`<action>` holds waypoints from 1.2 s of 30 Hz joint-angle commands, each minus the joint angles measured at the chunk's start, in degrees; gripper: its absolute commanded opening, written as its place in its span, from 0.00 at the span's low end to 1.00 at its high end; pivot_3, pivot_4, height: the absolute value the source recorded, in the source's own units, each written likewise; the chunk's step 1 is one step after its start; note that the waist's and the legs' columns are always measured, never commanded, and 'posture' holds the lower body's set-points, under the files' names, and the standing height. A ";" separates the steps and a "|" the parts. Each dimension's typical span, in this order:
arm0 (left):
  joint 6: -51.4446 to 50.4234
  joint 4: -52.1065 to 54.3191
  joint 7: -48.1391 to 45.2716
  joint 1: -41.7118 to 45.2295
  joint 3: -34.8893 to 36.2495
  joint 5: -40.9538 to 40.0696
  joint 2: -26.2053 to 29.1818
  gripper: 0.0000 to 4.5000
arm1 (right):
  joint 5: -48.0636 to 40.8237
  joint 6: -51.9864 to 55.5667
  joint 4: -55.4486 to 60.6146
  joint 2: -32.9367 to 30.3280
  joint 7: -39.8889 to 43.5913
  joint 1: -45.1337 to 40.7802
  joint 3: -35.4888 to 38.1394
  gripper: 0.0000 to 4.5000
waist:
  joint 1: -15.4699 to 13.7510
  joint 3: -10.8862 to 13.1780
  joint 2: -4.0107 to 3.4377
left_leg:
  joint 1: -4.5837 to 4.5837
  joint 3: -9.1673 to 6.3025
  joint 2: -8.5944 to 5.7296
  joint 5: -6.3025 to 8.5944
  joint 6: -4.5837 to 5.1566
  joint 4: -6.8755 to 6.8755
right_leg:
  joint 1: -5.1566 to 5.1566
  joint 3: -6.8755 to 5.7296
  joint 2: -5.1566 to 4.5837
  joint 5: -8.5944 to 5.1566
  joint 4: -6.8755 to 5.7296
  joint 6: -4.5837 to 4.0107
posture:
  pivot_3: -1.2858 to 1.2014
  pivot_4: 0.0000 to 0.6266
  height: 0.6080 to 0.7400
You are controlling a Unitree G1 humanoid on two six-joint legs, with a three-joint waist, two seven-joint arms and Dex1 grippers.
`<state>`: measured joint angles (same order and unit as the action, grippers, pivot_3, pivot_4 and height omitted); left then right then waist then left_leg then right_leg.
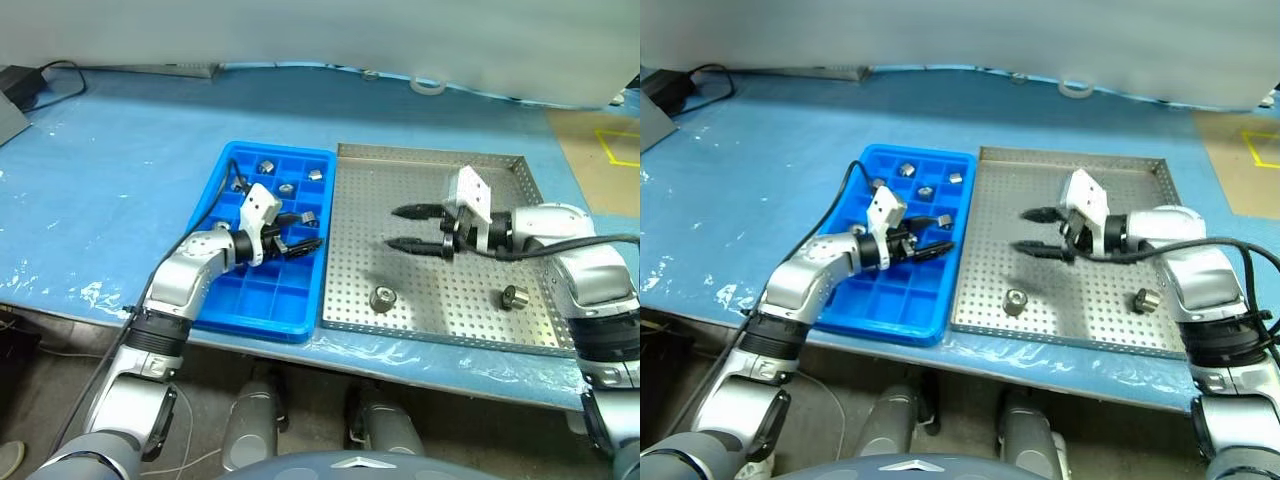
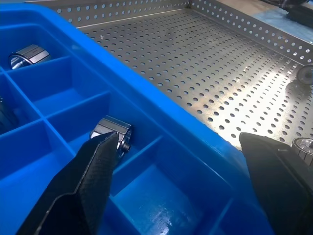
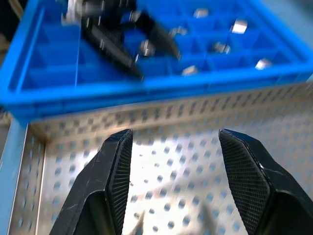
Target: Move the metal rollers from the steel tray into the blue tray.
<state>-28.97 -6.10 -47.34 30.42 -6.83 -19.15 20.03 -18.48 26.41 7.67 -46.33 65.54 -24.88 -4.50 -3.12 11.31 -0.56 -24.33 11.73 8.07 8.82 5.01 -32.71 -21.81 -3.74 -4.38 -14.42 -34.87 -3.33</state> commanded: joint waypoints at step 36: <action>-1.80 3.60 1.36 -1.00 0.79 -0.40 0.40 0.93 | 6.24 -11.59 -5.03 2.08 1.54 12.38 -7.75 0.64 | 0.63 -0.01 -0.04 | 0.39 -0.06 -0.01 0.01 0.00 -0.07 | 0.43 0.01 0.00 0.02 -0.01 0.02 | 0.47 0.24 1.00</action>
<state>-31.26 -4.32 -45.82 29.28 -6.68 -19.16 20.18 -13.85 17.34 6.40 -44.54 66.28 -13.13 -11.60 -2.50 11.30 -0.60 -23.90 11.67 8.06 8.82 5.01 -32.78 -21.33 -3.73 -4.38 -14.40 -34.88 -3.31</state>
